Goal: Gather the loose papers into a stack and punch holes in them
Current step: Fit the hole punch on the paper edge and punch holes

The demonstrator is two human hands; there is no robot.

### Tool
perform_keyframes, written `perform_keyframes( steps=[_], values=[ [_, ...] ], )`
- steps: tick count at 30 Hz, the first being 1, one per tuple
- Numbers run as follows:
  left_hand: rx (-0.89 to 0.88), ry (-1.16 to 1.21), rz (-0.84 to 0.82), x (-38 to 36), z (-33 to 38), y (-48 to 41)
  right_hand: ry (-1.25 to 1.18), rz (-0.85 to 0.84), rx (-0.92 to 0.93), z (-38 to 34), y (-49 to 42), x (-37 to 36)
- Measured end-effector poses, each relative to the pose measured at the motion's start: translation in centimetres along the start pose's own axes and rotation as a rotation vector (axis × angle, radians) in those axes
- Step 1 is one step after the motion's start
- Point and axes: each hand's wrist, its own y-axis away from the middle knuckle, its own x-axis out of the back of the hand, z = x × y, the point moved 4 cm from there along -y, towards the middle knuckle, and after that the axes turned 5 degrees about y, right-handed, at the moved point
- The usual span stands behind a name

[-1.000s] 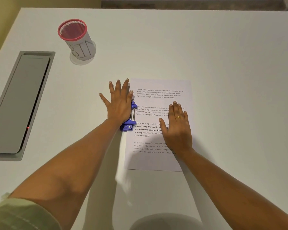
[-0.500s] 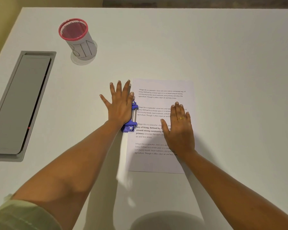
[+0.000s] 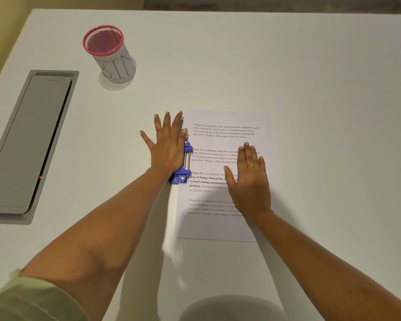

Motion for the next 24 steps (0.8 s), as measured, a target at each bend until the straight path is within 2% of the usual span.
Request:
perform_keyframes(
  steps=[17, 24],
  values=[
    [-0.007, -0.195, 0.016, 0.4, 0.4, 0.2, -0.016, -0.081, -0.010, 0.2, 0.1, -0.1],
    [0.000, -0.238, 0.005, 0.8, 1.2, 0.3, 0.005, -0.167, -0.001, 0.3, -0.2, -0.5]
  ],
)
